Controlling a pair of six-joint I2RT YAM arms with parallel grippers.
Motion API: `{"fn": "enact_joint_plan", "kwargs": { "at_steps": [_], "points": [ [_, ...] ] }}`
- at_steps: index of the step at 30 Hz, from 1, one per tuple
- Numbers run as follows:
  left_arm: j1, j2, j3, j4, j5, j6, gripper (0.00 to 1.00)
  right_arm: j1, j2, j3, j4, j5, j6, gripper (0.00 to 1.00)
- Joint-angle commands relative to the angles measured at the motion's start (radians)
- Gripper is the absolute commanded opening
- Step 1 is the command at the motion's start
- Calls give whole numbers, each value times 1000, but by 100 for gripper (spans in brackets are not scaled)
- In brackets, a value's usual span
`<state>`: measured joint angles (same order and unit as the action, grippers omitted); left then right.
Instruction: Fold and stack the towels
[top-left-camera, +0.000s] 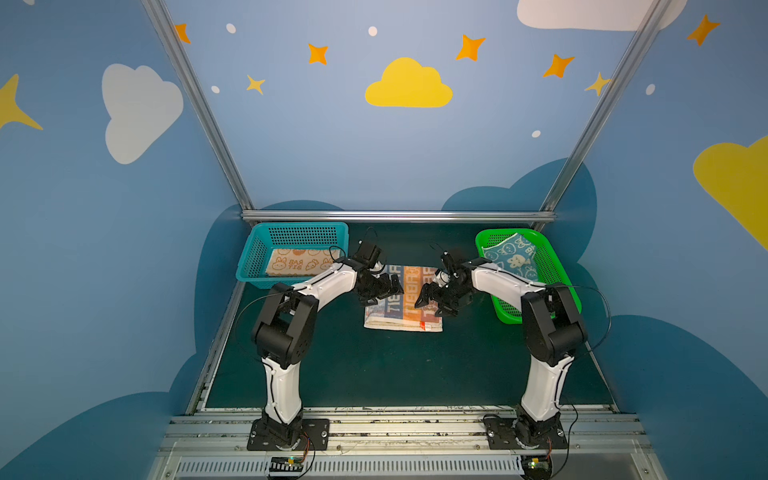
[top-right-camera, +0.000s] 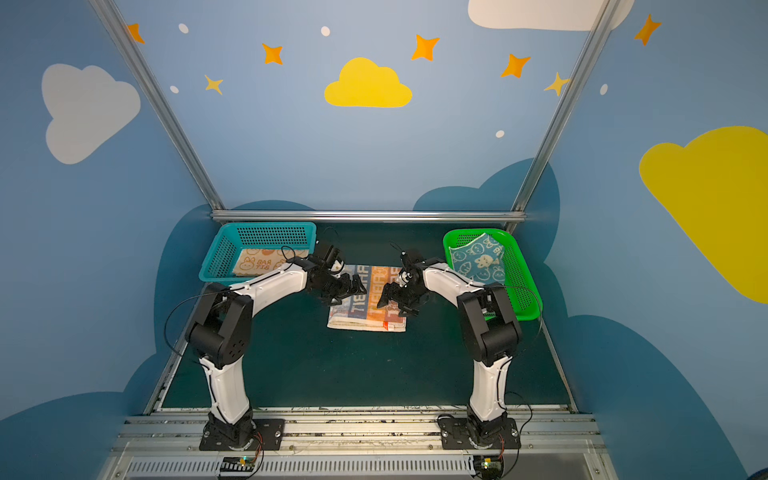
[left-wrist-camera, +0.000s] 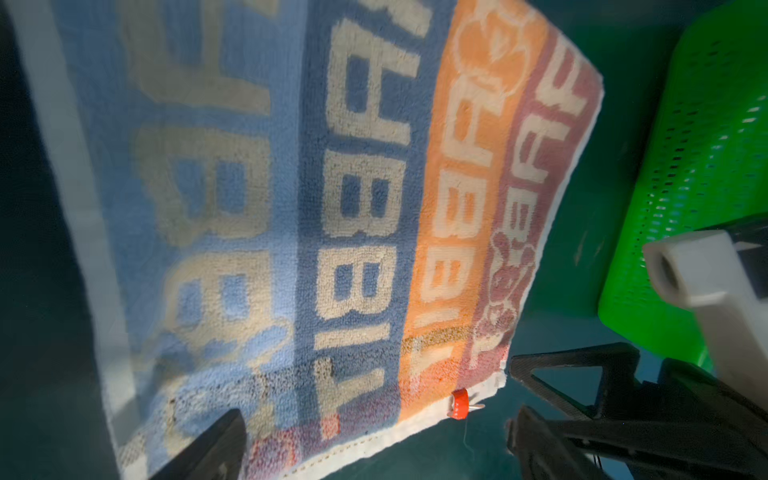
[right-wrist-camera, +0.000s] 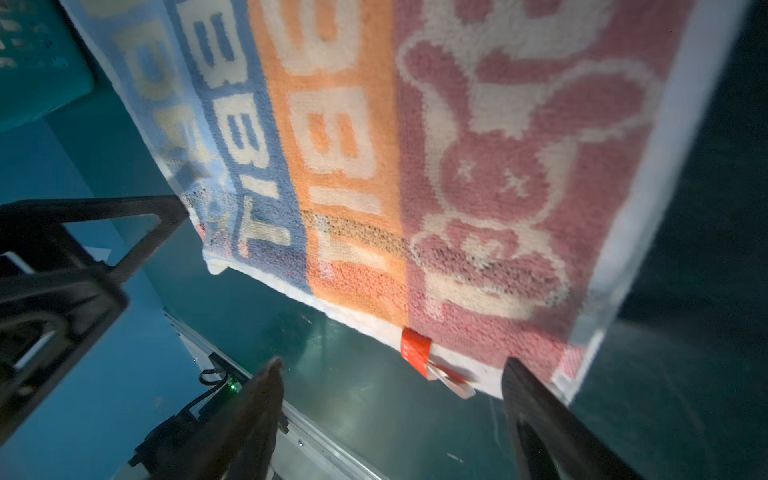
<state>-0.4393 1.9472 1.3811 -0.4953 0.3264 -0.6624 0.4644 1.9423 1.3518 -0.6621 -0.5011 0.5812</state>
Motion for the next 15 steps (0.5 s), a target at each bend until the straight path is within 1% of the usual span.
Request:
{"fn": "enact_joint_plan", "kwargs": {
  "at_steps": [1,4,10,15],
  "points": [
    [12,-2,-50,20,17,-4,100,-4,29,-9,50,-41,22,83],
    [20,-10,-106,31,8,9,100,-12,44,-34,54,-41,15,82],
    [35,-66,-197,-2,-57,52,100,-45,25,-136,66,-23,-6,83],
    [37,-90,-236,1,-60,61,100,-63,-1,-172,41,-8,-43,83]
  ]
}}
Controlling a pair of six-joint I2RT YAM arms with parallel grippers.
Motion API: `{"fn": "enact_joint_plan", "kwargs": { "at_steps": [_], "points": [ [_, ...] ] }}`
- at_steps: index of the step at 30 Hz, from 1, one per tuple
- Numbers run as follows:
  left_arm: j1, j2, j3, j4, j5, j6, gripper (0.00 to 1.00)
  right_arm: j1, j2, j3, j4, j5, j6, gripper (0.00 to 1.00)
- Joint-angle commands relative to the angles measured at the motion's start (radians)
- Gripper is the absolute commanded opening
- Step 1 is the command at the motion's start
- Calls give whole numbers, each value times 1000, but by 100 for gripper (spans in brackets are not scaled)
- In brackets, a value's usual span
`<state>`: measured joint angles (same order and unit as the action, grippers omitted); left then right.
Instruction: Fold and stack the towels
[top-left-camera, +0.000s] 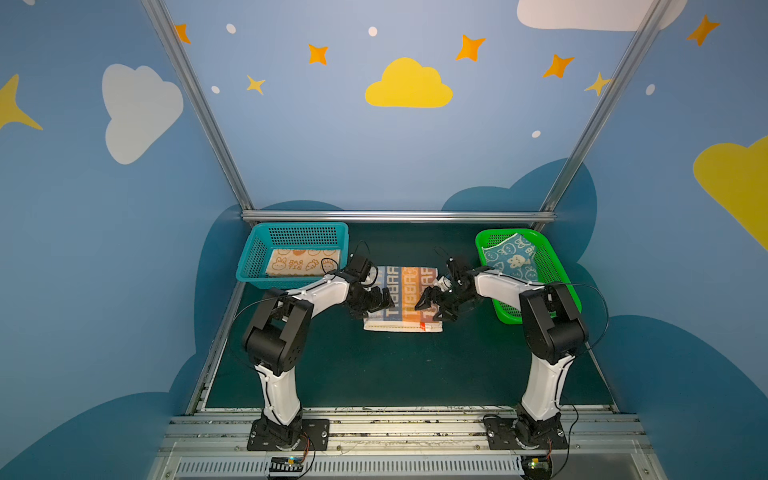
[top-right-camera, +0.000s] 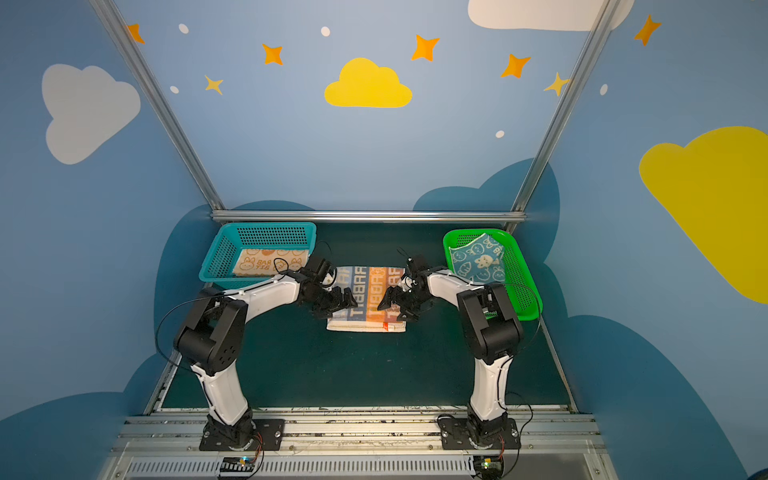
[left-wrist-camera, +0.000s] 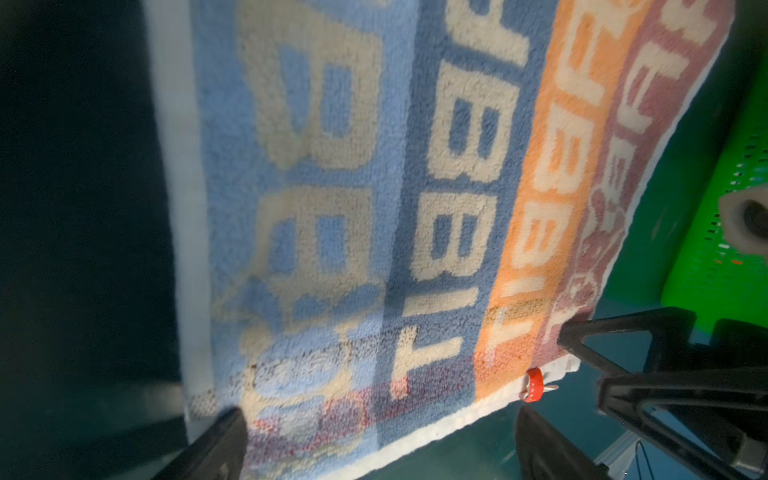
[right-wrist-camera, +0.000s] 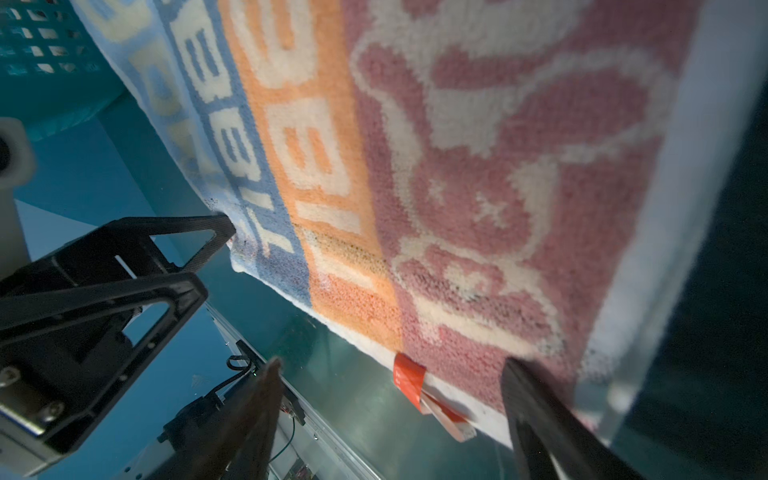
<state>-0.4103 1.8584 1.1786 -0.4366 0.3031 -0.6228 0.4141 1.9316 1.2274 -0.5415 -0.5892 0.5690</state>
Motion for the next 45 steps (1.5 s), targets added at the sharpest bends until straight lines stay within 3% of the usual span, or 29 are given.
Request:
{"fn": "enact_joint_plan", "kwargs": {
  "at_steps": [1,6,16,20,30,36,45],
  "points": [
    [8,-1,-37,-59,-36,23,100,-15,6,-49,-89,89,-35,83],
    [8,-20,-28,-85,-55,30,100,-17,-19,-29,-130,95,-63,83],
    [8,-120,153,-195,-141,83,100,-43,-147,81,-248,129,-141,88],
    [24,-12,319,-269,-140,113,100,-103,-79,258,-330,119,-164,89],
    [74,348,731,-392,-121,165,100,-195,257,697,-415,67,-137,89],
    [120,493,902,-450,-101,175,100,-207,389,833,-438,36,-129,84],
    [152,621,1065,-494,-40,175,100,-213,496,902,-416,-23,-115,75]
  ]
}}
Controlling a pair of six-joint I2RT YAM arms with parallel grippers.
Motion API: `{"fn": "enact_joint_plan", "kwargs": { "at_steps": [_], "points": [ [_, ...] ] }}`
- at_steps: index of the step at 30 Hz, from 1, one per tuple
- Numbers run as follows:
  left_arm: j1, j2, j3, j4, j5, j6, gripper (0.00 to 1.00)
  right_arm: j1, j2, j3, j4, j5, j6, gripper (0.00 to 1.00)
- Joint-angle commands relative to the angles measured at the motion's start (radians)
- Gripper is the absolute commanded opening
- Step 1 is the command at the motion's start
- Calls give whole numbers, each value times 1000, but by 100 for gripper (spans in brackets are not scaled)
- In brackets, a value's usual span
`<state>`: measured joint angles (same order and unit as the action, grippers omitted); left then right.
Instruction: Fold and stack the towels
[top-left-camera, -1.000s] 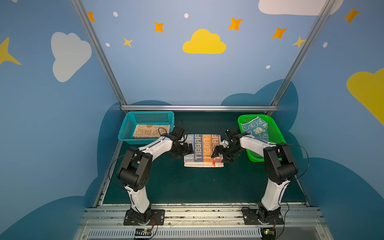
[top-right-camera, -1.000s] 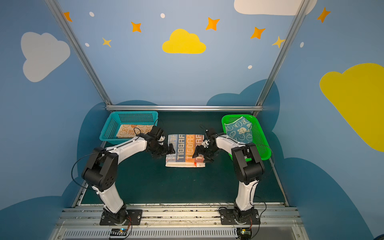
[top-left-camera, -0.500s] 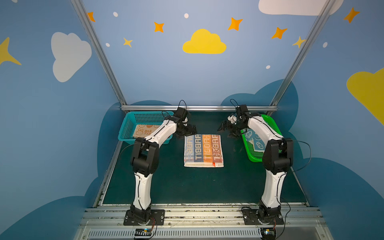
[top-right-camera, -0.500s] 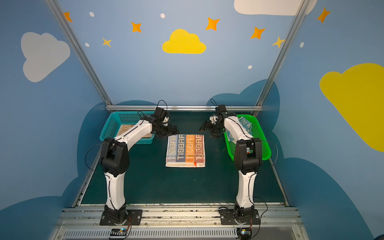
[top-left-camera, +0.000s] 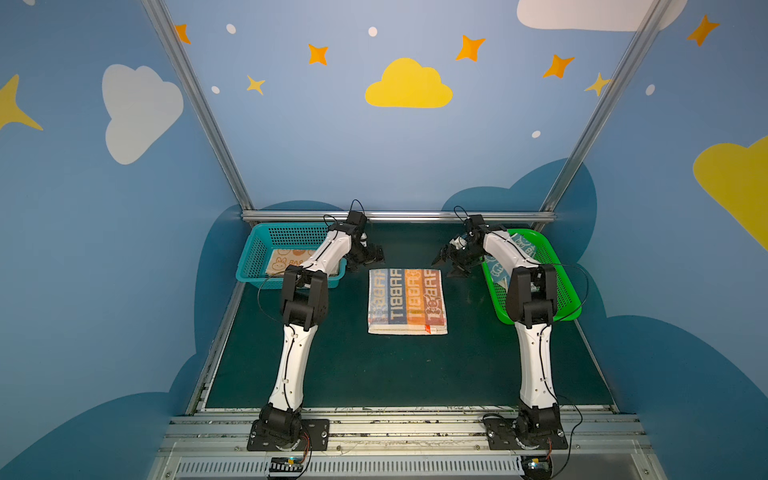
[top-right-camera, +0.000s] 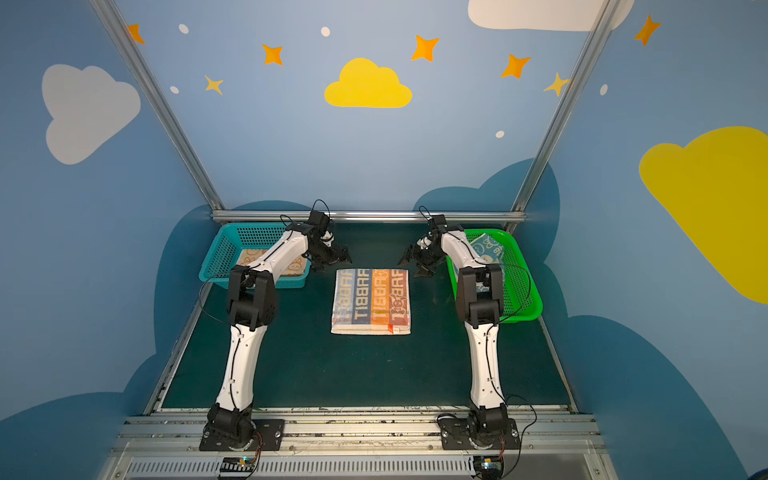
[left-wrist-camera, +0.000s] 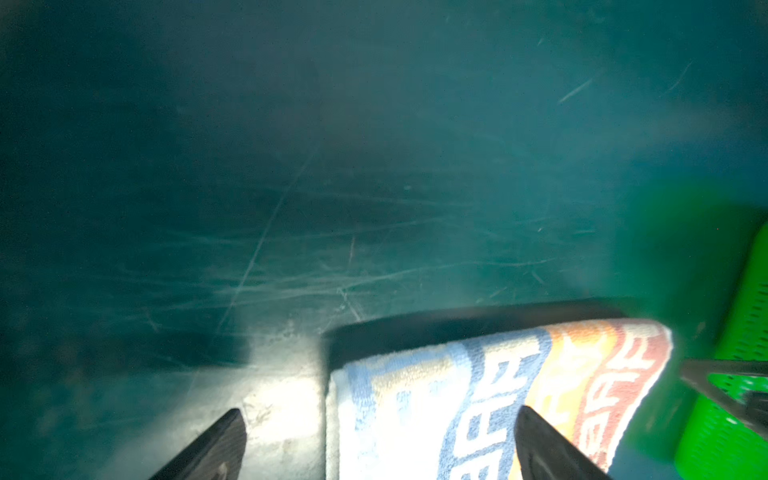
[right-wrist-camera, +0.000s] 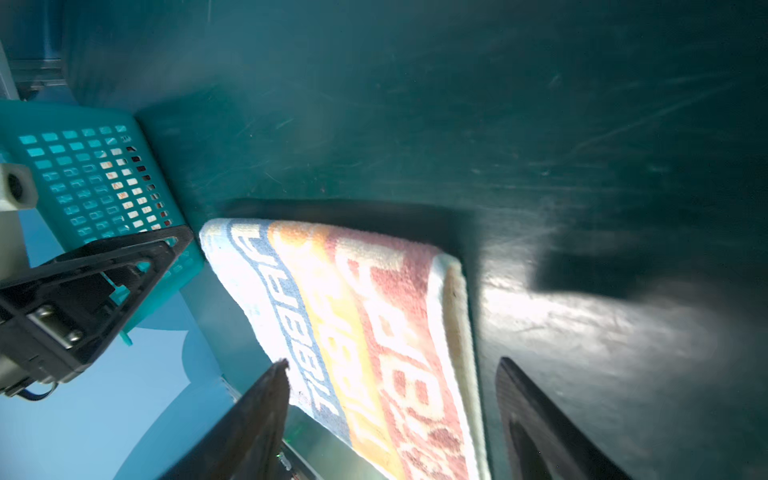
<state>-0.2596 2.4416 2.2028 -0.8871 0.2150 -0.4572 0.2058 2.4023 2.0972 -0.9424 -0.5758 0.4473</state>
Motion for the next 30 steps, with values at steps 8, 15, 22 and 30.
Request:
{"fn": "enact_joint_plan", "kwargs": {
  "at_steps": [8,15,22,30],
  "points": [
    [4,82,71,-12,128,-23,97,-12,68,43,23,-94,34,68],
    [5,94,64,1,150,-27,87,-19,90,48,45,-99,44,61],
    [8,114,79,8,159,-36,67,-34,136,94,39,-106,52,51],
    [7,111,70,-3,154,-20,41,-35,121,59,28,-77,21,29]
  ]
}}
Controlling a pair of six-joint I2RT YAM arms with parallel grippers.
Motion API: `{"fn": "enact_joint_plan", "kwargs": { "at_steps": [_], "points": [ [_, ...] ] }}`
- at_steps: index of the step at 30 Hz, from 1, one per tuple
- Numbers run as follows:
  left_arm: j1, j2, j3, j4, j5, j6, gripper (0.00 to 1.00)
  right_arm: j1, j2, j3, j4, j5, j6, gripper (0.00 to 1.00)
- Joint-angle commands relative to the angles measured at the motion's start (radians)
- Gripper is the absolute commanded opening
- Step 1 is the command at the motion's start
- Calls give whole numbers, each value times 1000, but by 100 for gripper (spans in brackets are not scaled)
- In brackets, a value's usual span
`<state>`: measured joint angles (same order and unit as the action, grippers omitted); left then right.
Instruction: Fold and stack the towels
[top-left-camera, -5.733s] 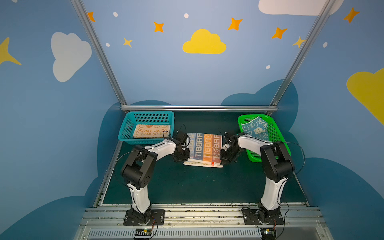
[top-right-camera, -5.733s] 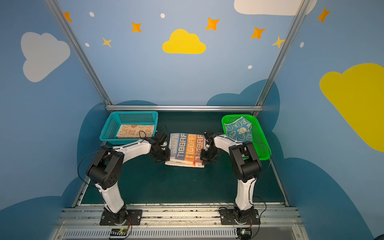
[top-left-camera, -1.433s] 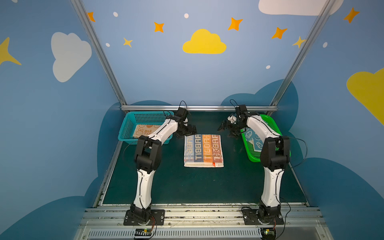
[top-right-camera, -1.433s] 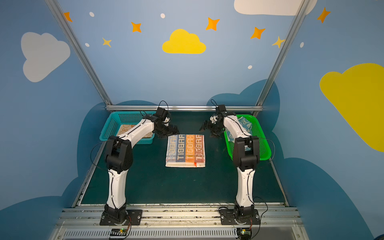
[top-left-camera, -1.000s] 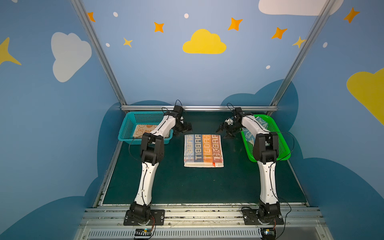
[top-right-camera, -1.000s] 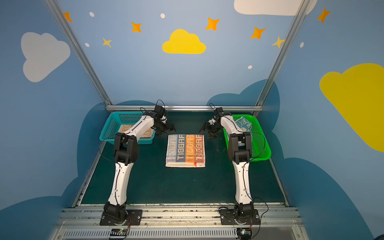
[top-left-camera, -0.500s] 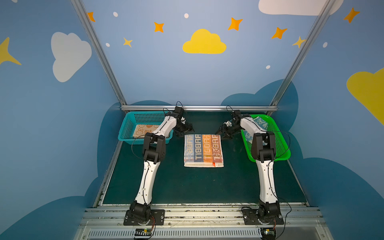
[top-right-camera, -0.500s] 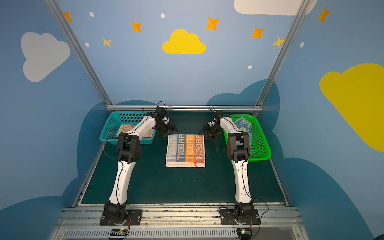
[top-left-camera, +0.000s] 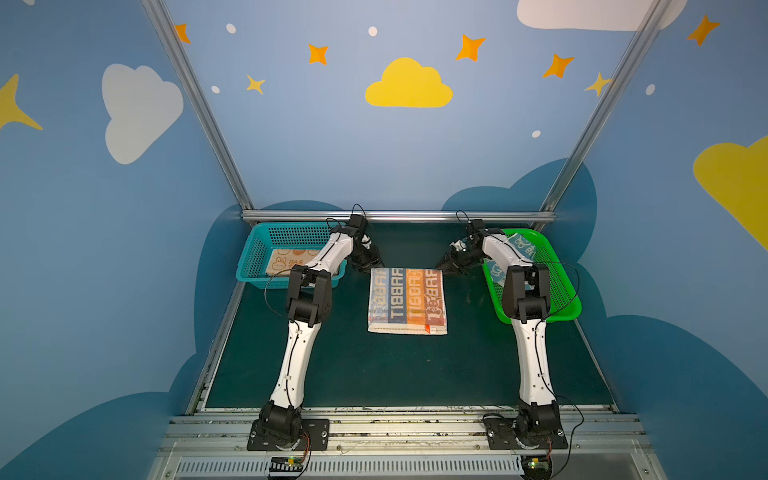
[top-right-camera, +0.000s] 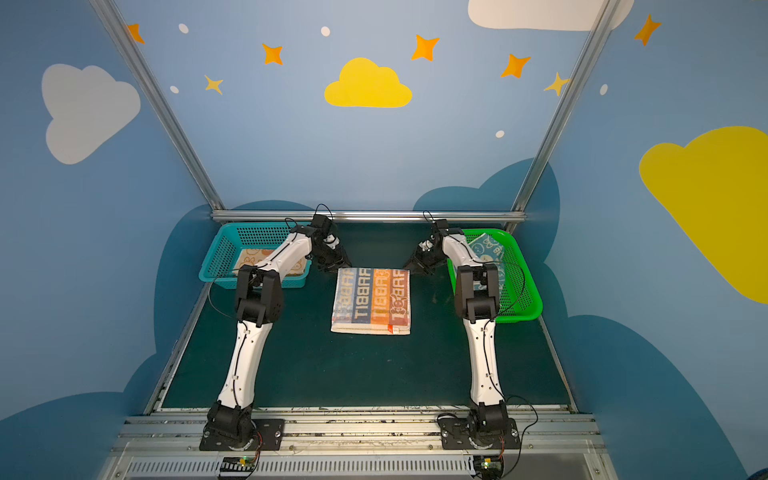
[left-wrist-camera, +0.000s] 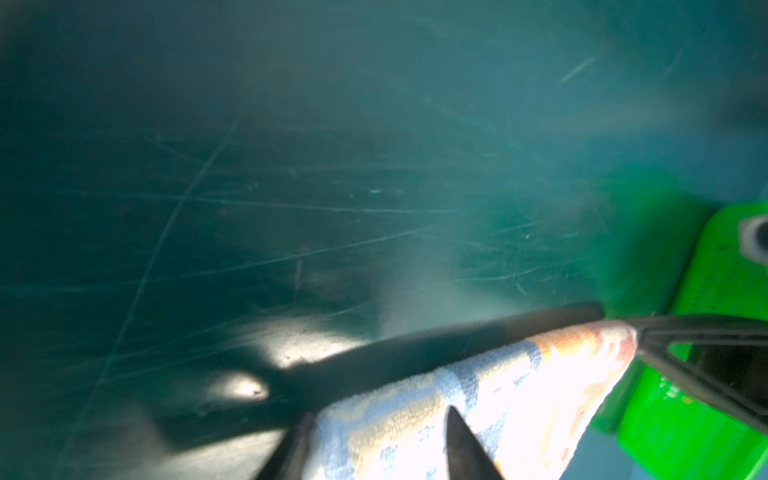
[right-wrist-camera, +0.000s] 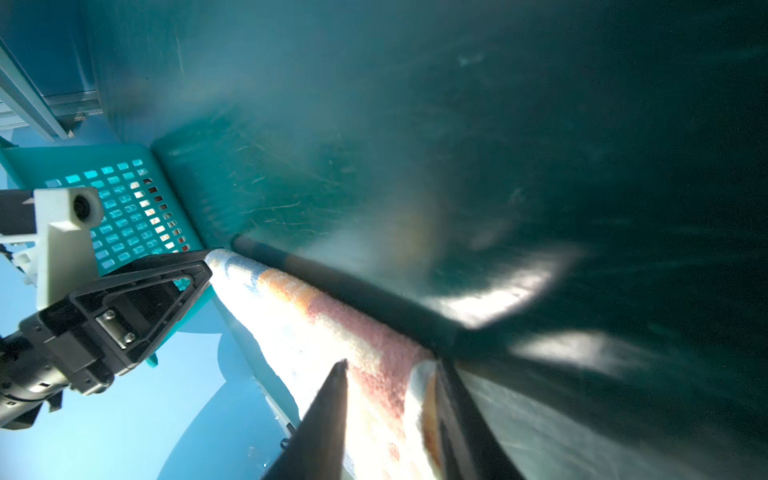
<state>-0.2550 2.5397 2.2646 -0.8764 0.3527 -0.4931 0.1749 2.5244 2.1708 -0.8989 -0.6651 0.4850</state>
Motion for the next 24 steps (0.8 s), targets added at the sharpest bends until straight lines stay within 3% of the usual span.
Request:
{"fn": "enact_joint_plan", "kwargs": {
  "at_steps": [1,15,24],
  "points": [
    [3,9,-2,-9,15,16,37,-3,-4,-23,-11,14,-18,27],
    [14,-24,-32,7,-6,23,12,-17,-68,-48,-10,31,-61,0],
    [20,-164,-163,73,-44,31,3,-26,-167,-134,10,68,-84,0]
  ]
}}
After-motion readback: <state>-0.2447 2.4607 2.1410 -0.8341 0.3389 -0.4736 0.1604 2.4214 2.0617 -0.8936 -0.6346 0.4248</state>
